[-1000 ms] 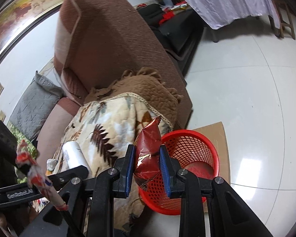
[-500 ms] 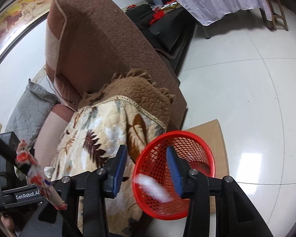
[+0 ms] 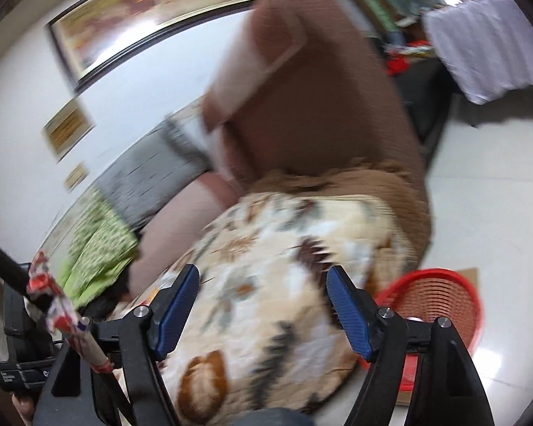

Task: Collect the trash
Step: 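Move both tools back over the trash pile on the bed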

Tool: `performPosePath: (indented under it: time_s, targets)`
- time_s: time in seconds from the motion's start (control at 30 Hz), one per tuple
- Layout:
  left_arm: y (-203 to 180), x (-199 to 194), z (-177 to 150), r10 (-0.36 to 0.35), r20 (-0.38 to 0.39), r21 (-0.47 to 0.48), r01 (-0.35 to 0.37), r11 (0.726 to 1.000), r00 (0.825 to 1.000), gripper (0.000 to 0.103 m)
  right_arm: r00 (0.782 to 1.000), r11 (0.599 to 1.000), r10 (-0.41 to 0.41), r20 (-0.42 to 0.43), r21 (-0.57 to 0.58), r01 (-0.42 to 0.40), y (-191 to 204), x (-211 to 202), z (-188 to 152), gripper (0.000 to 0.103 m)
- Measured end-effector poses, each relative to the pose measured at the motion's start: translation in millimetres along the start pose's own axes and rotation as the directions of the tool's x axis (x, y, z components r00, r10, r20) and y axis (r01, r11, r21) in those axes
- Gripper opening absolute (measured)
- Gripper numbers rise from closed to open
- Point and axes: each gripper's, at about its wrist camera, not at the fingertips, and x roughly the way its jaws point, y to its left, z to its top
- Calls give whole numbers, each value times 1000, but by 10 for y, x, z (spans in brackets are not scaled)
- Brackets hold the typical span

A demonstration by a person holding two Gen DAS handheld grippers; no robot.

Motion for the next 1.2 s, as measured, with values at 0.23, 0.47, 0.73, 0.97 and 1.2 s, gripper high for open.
performPosePath:
  time_s: [0.23, 0.47, 0.73, 0.97, 1.2]
  targets:
    - [813, -658, -326, 143, 85, -167, -128, 978, 986, 65, 988, 973, 123, -89, -186, -138, 957, 195, -274, 79]
    - [1479, -1262, -482, 224, 160, -298, -169, 940, 961, 65, 953, 928, 232, -194, -248, -277, 1622, 425, -534, 82]
    - [2251, -1843, -681, 359, 211, -518, -207, 830, 909, 65, 936, 891, 242, -256, -324, -319, 2121, 646, -754, 85]
    - [2664, -2013, -789, 395, 194, -617, -201, 761, 898, 66, 910, 876, 267, -316, -315, -366, 2335, 848, -854, 85]
    - [2899, -1900, -726, 373, 170, -650, -180, 738, 912, 66, 895, 868, 262, -361, -317, -382, 2439, 1149, -956, 85]
